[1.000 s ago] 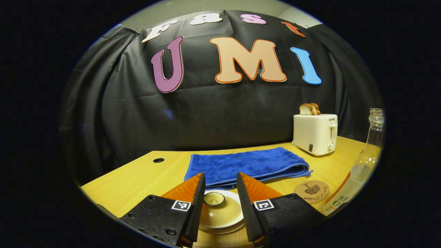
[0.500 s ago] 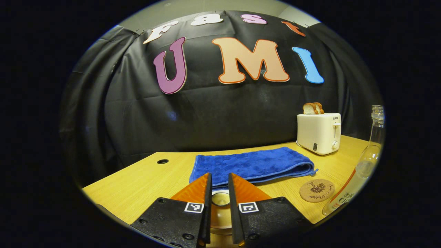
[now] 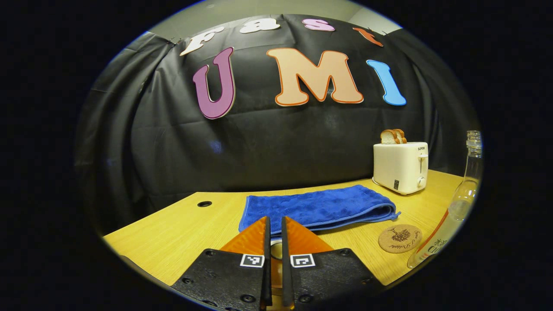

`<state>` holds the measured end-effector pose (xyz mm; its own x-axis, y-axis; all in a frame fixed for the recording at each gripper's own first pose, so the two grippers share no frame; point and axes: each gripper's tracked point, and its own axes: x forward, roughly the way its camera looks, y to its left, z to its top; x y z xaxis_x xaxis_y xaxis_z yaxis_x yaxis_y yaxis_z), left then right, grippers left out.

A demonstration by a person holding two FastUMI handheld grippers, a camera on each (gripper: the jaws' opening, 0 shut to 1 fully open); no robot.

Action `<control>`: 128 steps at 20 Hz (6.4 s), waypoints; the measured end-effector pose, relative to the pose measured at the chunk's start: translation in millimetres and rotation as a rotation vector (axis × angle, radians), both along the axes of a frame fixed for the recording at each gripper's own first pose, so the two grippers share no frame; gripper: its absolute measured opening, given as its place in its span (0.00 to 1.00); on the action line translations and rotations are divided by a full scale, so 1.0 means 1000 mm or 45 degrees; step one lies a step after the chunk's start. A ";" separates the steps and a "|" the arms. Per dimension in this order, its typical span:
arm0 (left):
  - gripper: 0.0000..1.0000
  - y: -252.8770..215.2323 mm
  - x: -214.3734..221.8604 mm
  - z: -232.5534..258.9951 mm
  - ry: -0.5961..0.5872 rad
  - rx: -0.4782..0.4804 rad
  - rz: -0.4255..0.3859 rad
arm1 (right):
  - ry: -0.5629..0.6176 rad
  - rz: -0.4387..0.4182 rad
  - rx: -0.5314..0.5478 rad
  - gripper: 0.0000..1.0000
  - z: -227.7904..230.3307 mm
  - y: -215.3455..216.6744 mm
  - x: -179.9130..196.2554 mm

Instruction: Open the teacup lid with one hand, grasp the water bottle and pour water into the teacup with the other hand; after pouring, place the water bottle on the coaster and then close the teacup lid.

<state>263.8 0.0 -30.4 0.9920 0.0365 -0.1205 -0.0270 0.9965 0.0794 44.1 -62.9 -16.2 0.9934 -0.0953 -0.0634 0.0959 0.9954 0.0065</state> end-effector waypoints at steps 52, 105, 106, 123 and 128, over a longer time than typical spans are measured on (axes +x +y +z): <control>0.27 0.094 -0.130 0.071 -0.172 -0.090 0.057 | 0.126 0.061 -0.038 0.97 -0.034 0.091 0.123; 0.28 0.158 -0.142 0.031 -0.071 -0.167 0.173 | 0.124 0.612 -2.228 0.76 -0.047 0.210 0.196; 0.28 0.159 -0.142 0.031 -0.071 -0.166 0.174 | 0.119 0.614 -2.249 0.76 -0.046 0.212 0.197; 0.28 0.160 -0.142 0.031 -0.066 -0.166 0.177 | 0.035 0.634 -2.529 0.75 -0.034 0.225 0.193; 0.28 0.161 -0.142 0.031 -0.069 -0.164 0.181 | -0.005 0.639 -2.622 0.75 -0.027 0.230 0.193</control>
<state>121.7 160.6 0.6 0.9831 0.1646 -0.0797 -0.1691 0.9841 -0.0541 236.7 166.8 -42.9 0.9499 0.2005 -0.2397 -0.1132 -0.4943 -0.8619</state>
